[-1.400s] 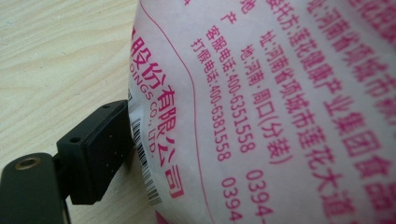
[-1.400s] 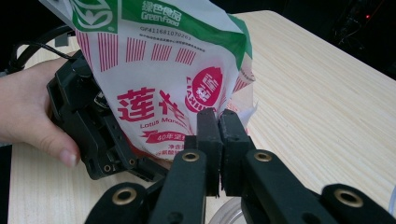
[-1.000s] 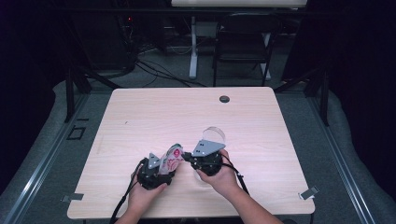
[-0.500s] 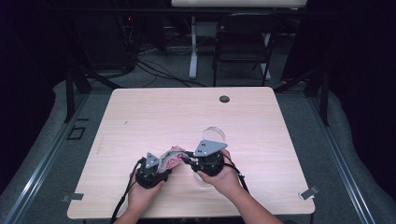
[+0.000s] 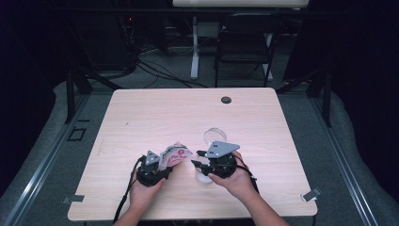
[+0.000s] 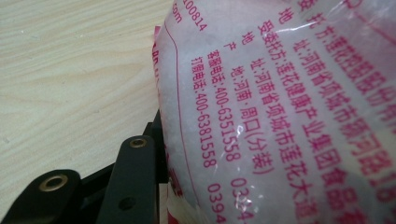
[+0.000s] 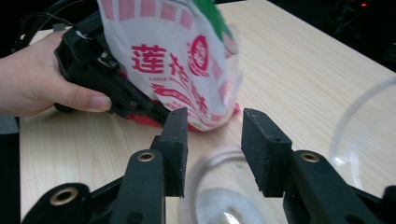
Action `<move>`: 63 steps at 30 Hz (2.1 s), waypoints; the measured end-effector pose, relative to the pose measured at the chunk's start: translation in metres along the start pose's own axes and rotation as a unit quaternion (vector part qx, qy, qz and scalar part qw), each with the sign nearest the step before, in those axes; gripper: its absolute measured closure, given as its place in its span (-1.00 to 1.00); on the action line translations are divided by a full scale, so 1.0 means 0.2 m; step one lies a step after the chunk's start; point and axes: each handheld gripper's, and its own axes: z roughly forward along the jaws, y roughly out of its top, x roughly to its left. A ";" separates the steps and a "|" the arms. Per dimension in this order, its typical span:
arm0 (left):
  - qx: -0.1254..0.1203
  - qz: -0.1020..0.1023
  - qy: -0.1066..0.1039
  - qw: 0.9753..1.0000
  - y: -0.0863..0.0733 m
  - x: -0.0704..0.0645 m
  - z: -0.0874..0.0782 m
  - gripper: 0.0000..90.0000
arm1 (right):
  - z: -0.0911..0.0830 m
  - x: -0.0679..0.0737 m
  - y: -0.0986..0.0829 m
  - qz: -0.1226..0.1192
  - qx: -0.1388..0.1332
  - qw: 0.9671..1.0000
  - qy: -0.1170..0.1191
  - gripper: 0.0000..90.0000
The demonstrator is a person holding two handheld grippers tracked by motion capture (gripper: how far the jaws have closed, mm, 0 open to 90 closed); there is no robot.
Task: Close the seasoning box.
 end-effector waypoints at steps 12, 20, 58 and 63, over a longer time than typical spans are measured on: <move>-0.030 -0.004 -0.003 1.000 0.07 0.00 -0.04 0.35 | -0.16 -0.09 -0.11 0.053 -0.002 0.997 -0.060 -0.11; -0.047 0.008 0.004 0.999 0.13 -0.02 -0.07 0.35 | -0.23 -0.09 -0.16 0.069 -0.005 0.994 -0.082 -0.41; -0.088 0.174 0.174 0.965 0.34 -0.10 -0.17 0.35 | -0.28 -0.03 -0.01 -0.005 -0.032 0.995 -0.091 0.44; -0.097 0.198 0.185 0.958 0.39 -0.13 -0.16 0.35 | -0.28 -0.06 0.02 0.001 -0.036 0.995 -0.092 0.45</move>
